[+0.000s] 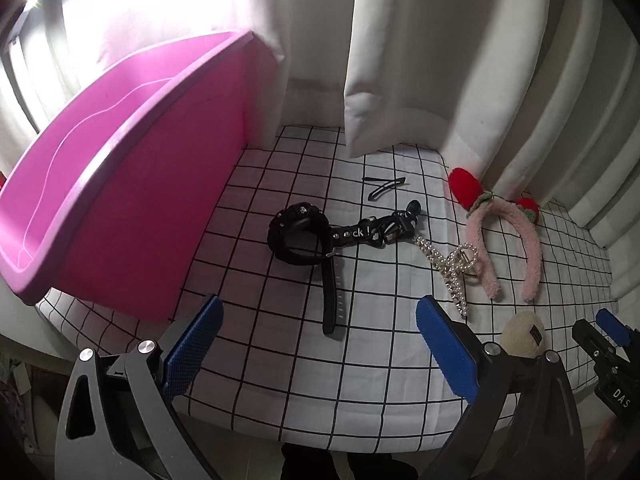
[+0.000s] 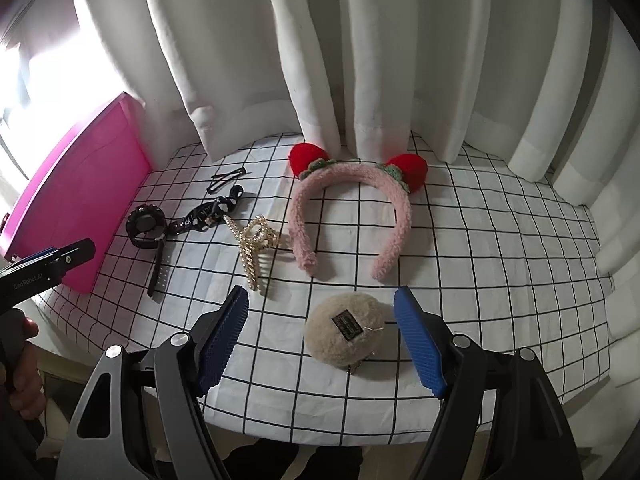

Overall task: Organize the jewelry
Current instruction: 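Withdraw both tools from the tub back over the table, then lower the left tool onto the black watch while the right tool approaches the beige pom-pom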

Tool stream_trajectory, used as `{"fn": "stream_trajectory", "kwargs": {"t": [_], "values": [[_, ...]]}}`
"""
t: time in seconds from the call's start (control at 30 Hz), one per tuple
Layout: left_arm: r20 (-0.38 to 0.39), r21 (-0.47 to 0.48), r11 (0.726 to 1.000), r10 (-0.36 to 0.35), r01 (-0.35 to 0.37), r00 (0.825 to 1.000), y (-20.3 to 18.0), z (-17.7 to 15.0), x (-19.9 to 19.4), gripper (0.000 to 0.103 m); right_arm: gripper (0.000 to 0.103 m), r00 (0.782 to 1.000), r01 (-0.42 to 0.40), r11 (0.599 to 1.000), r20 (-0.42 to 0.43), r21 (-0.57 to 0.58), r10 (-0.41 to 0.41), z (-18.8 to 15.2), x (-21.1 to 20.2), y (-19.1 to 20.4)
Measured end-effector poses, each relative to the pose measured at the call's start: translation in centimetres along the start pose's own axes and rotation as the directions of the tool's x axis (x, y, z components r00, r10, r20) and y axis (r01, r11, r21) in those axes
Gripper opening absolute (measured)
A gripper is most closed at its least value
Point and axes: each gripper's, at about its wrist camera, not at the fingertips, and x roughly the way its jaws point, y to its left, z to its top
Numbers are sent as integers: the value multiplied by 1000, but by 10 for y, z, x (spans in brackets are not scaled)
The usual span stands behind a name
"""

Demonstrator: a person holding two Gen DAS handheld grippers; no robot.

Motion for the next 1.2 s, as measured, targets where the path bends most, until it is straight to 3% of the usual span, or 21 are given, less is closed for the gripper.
{"fn": "stream_trajectory", "kwargs": {"t": [0.53,0.83,1.2], "values": [[-91,-75,993,81,-88,992,22,-9,65,95,72,992,-20,997,-122,72,29,-31,59,-22],[-105,-45,995,89,-94,991,14,-3,102,95,72,991,-5,995,-135,95,18,-36,72,-28],[-87,-116,987,103,-113,991,25,19,124,95,72,990,6,995,-141,97,8,-38,81,-26]]}}
